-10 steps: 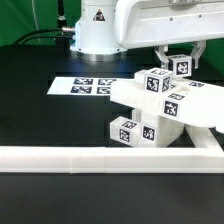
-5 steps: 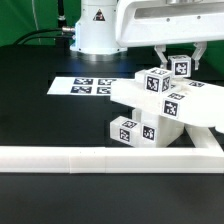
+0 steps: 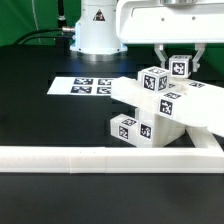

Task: Assemble chair

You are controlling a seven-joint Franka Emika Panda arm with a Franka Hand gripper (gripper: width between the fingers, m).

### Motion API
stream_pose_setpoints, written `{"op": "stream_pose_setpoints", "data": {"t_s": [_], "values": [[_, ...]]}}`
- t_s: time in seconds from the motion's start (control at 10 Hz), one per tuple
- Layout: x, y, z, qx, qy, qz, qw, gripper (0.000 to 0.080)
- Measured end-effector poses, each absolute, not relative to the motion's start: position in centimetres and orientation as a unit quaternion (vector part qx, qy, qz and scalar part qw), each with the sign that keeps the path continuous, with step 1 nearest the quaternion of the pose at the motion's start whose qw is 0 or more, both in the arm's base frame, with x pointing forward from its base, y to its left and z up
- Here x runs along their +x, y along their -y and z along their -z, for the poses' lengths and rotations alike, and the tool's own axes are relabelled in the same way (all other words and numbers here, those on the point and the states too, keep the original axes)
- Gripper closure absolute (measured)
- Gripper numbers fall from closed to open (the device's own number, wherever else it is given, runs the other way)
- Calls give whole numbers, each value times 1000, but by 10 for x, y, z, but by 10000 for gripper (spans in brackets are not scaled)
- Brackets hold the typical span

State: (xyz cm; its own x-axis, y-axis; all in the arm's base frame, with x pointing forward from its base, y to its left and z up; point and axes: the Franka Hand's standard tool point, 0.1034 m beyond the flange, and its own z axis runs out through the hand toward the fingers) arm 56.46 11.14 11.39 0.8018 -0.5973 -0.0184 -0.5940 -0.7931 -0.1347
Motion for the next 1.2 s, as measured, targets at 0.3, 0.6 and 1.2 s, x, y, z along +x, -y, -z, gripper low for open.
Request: {"op": "stream_pose_setpoints", "data": {"t_s": [0.3,0.6,1.2], "values": [[565,-112,-114,-907,-412,1,83,532],[565,-116,-114,-854,-513,-9,87,532],[564,-124,-115,-917,-392,-4,72,156]]}}
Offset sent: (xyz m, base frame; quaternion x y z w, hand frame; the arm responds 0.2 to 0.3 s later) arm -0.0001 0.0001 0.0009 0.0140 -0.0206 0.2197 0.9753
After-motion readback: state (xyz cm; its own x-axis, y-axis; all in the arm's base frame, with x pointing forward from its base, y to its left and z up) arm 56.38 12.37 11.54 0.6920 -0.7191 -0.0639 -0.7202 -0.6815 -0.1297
